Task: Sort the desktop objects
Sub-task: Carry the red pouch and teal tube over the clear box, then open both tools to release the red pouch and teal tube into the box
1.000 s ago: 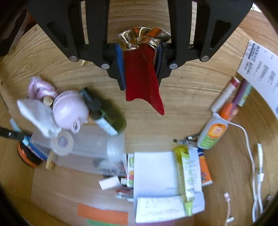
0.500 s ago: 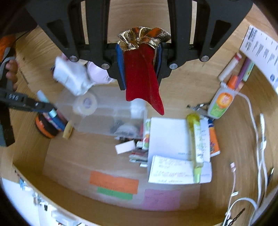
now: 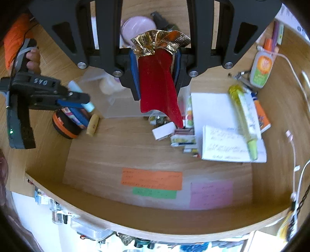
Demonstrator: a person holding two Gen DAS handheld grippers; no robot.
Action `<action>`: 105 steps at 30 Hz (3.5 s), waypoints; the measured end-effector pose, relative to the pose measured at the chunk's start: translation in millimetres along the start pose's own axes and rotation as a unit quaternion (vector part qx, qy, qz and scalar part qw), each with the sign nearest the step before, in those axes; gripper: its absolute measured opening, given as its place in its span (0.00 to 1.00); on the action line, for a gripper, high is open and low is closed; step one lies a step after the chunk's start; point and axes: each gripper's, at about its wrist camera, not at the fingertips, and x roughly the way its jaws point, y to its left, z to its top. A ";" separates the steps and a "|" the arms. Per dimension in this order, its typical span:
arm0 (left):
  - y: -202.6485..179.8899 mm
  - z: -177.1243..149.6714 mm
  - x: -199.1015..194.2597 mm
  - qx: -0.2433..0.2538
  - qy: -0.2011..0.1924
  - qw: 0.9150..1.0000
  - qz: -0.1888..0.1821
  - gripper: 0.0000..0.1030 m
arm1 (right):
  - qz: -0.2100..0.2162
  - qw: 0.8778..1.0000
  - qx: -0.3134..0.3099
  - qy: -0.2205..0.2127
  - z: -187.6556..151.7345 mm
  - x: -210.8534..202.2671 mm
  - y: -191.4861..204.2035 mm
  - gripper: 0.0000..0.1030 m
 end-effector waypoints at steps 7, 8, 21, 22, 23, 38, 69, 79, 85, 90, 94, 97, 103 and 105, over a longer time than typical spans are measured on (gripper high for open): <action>-9.5 16.3 19.1 0.004 -0.007 1.000 -0.023 0.29 | 0.015 1.000 0.005 0.002 13.4 18.3 1.3 0.22; -9.1 18.3 22.0 0.003 -0.008 1.000 -0.026 0.29 | 0.015 1.000 0.005 0.003 14.9 21.2 2.0 0.22; 2.9 30.5 96.2 -0.012 0.039 0.999 -0.034 0.29 | -0.011 1.000 0.027 0.009 32.1 57.0 -12.8 0.22; 4.1 28.9 103.2 -0.015 0.046 0.998 -0.036 0.29 | -0.016 0.999 0.029 0.012 32.9 61.1 -15.4 0.22; 5.1 27.2 110.5 -0.017 0.054 0.998 -0.039 0.29 | -0.019 0.999 0.032 0.014 33.2 64.9 -18.3 0.22; 1.8 -1.4 182.1 0.005 0.170 0.985 -0.030 0.30 | -0.110 0.990 0.068 0.058 17.4 104.7 -63.2 0.22; 4.8 -6.0 184.4 0.021 0.176 0.984 0.020 0.69 | -0.155 0.985 0.021 0.067 8.5 113.8 -42.3 0.43; 14.2 4.0 154.1 0.020 0.140 0.988 0.058 0.79 | -0.166 0.986 0.012 0.018 15.3 93.9 -33.6 0.76; 18.4 7.0 126.9 0.021 0.118 0.990 0.073 0.89 | -0.158 0.987 0.005 0.005 18.3 84.2 -26.2 0.86; 21.9 8.1 100.6 0.017 0.096 0.992 0.081 0.91 | -0.155 0.988 -0.004 -0.013 21.7 72.5 -17.2 0.98; 22.2 7.6 77.7 0.020 0.076 0.993 0.090 0.91 | -0.119 0.992 0.014 -0.027 28.2 56.4 -14.1 0.99; 24.7 5.4 60.0 0.013 0.059 0.995 0.084 0.95 | -0.098 0.994 0.029 -0.035 31.6 41.5 -11.9 0.99; 28.6 -4.3 39.8 0.004 0.039 0.997 0.067 0.97 | -0.098 0.993 0.029 -0.057 30.4 13.0 -1.5 0.99; 30.7 -8.5 34.4 0.002 0.037 0.997 0.063 0.97 | -0.108 0.992 0.026 -0.060 26.7 2.8 2.7 0.99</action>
